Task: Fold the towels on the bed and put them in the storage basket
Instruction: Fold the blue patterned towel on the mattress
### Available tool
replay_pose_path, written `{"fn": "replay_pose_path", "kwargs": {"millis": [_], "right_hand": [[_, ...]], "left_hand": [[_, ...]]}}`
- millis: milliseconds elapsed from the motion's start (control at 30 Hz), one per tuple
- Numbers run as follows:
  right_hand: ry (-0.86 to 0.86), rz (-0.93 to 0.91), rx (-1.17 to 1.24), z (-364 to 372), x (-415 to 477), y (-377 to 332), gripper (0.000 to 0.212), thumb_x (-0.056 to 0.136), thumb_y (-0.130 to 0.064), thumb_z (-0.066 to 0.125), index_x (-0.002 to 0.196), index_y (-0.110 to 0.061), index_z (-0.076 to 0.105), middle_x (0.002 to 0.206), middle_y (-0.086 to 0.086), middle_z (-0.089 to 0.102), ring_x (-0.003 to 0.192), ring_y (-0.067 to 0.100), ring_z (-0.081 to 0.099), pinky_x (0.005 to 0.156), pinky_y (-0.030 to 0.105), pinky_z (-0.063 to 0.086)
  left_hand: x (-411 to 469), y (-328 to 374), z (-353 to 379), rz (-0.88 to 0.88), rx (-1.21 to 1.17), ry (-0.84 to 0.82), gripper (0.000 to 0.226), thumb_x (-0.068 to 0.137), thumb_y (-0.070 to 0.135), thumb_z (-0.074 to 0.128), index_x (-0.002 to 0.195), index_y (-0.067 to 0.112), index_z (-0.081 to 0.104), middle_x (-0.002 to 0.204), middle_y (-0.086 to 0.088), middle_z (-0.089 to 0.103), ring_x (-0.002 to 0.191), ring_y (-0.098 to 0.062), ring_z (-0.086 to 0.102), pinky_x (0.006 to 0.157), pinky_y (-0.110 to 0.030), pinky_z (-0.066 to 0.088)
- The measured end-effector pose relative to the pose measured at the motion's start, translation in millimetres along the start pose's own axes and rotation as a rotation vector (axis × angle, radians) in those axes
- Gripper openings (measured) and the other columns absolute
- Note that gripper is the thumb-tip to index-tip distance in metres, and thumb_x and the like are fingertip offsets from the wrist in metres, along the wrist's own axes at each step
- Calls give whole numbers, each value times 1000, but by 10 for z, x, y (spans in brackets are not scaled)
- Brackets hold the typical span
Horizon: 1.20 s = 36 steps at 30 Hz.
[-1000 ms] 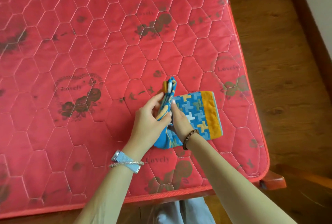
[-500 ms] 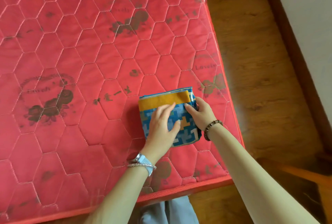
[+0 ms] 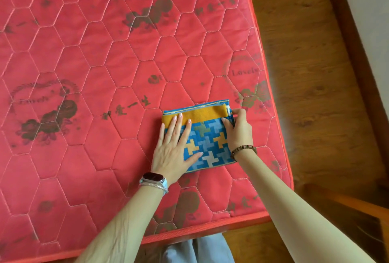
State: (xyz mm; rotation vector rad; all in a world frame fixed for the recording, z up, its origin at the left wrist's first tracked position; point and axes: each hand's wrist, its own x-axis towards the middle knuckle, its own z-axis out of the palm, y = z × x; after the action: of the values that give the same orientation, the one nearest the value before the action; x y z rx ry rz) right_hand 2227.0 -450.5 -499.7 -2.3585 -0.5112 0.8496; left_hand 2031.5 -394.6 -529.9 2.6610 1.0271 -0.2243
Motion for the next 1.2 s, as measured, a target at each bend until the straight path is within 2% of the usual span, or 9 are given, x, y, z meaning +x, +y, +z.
{"fn": "replay_pose_path", "kwargs": {"millis": [67, 167, 233, 300, 400, 467, 700, 867, 1200], "right_hand": [[87, -128, -117, 40, -13, -3, 35, 93, -15, 57, 127, -16, 46, 120, 12, 58, 102, 35, 58, 81, 46, 49], [319, -586, -421, 102, -81, 57, 44, 85, 0, 54, 129, -6, 52, 133, 18, 55, 117, 35, 51, 96, 47, 44], [258, -812, -563, 153, -146, 107, 46, 87, -4, 47, 133, -8, 53, 144, 12, 50, 133, 28, 45, 110, 43, 34], [119, -888, -667, 182, -163, 180, 47, 94, -17, 46, 140, -12, 49, 152, 5, 42, 142, 23, 37, 117, 45, 26], [-21, -767, -769, 167, -79, 271, 61, 97, -44, 39, 152, -19, 29, 160, -1, 25, 148, 18, 20, 122, 44, 11], [-64, -695, -810, 167, -5, 291, 67, 96, -52, 33, 155, -21, 19, 162, -3, 16, 150, 15, 12, 122, 42, 7], [-85, -655, -792, 179, 30, 285, 69, 97, -50, 35, 155, -18, 16, 163, -1, 12, 150, 16, 9, 121, 41, 11], [-18, -603, -789, 118, -111, 314, 73, 97, -53, 31, 155, -11, 14, 163, 4, 10, 151, 17, 7, 122, 39, 9], [-103, -542, -704, 89, -206, 547, 88, 94, -67, 18, 155, -7, -1, 163, 8, -6, 151, 19, -1, 123, 34, 8]], "left_hand": [[13, 21, 0, -6, 22, 1, 93, 91, 74, 26, 160, 15, 7, 167, -14, 1, 155, -25, -2, 124, -52, 10], [-13, 35, -22, 1, 22, 38, 94, 90, 74, 29, 159, 12, 11, 166, -17, 3, 155, -27, 1, 125, -49, 10], [18, 32, -27, 8, 23, 68, 95, 90, 73, 31, 159, 9, 13, 166, -19, 5, 155, -28, 4, 125, -47, 10], [92, 36, -32, 0, 20, 81, 96, 91, 70, 34, 158, 5, 15, 166, -19, 6, 155, -29, 5, 124, -47, 12], [176, 33, -1, -7, 11, 80, 97, 91, 71, 36, 157, 3, 15, 166, -18, 5, 155, -28, 4, 124, -46, 13], [199, 35, 25, -15, 13, 79, 99, 91, 72, 35, 157, 2, 14, 166, -17, 5, 155, -27, 4, 124, -45, 14], [219, 15, 18, -5, -19, 94, 102, 91, 74, 33, 156, -3, 12, 166, -18, 4, 155, -27, 4, 123, -46, 17], [-17, -59, 11, -61, -86, 134, 105, 89, 72, 38, 155, -5, 11, 165, -21, 3, 154, -31, 3, 124, -46, 14], [-161, -84, 126, -92, -114, -1, 118, 80, 81, 35, 156, -2, 3, 166, -18, -2, 155, -27, -2, 124, -43, 8]]}}
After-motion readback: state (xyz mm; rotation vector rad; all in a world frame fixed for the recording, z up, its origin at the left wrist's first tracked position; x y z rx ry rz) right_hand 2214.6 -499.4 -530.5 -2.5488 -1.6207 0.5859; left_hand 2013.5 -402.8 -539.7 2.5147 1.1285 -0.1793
